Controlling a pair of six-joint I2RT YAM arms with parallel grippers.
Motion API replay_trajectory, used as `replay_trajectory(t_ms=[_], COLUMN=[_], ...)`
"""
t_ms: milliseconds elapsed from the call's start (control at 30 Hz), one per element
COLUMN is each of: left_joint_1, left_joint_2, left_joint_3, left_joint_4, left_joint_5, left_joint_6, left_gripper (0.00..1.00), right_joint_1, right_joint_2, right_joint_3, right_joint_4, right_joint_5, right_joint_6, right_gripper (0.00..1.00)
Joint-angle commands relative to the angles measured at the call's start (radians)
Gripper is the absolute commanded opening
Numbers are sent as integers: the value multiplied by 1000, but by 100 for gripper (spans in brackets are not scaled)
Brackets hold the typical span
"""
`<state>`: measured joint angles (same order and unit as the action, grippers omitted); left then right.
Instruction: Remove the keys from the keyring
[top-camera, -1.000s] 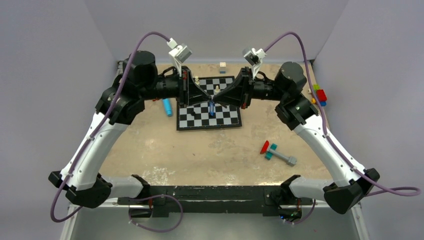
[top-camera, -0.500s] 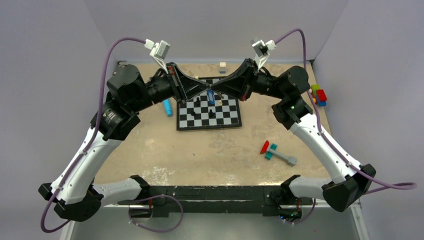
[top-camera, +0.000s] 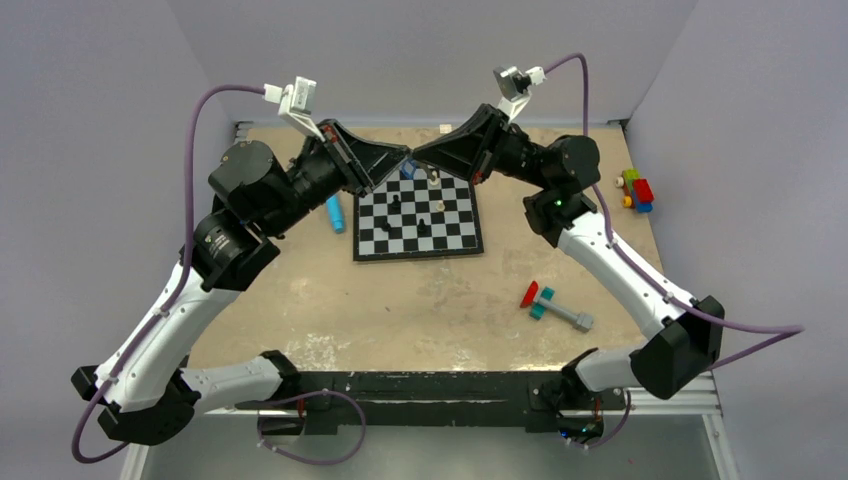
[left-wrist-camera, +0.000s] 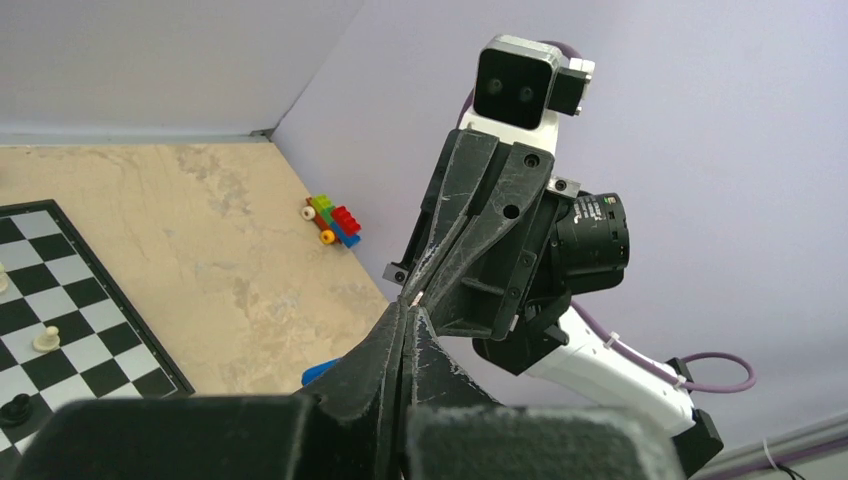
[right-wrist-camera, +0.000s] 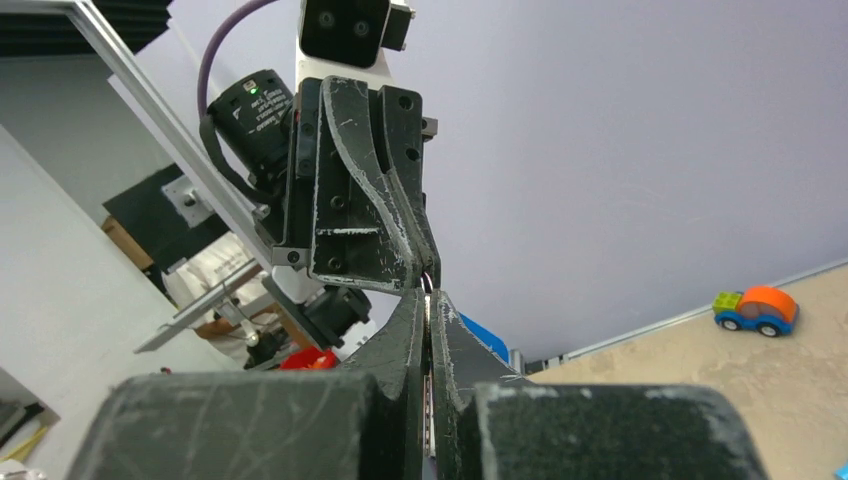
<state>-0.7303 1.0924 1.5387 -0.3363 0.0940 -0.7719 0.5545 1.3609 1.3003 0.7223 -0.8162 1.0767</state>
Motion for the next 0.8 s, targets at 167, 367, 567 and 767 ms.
replay_trajectory(t_ms=[167, 367, 567, 767], left_joint_1=[-17, -11, 36, 108], left_joint_2=[17, -42, -29, 250], left_joint_3=[30, 108, 236, 613], left_joint_4=[-68, -237, -419, -785], left_joint_5=[-69, -148, -76, 449], left_joint_6=[53, 212, 429, 548], left_gripper=[27, 69, 52, 47], right_joint_1=[11, 11, 11, 20], right_joint_2=[-4, -80, -129, -137], right_joint_3=[24, 13, 93, 102], right_joint_4=[148, -89, -532, -691], right_joint_5=[20, -5, -50, -93], right_joint_6=[76, -119, -469, -594], right_gripper=[0, 0, 0, 0])
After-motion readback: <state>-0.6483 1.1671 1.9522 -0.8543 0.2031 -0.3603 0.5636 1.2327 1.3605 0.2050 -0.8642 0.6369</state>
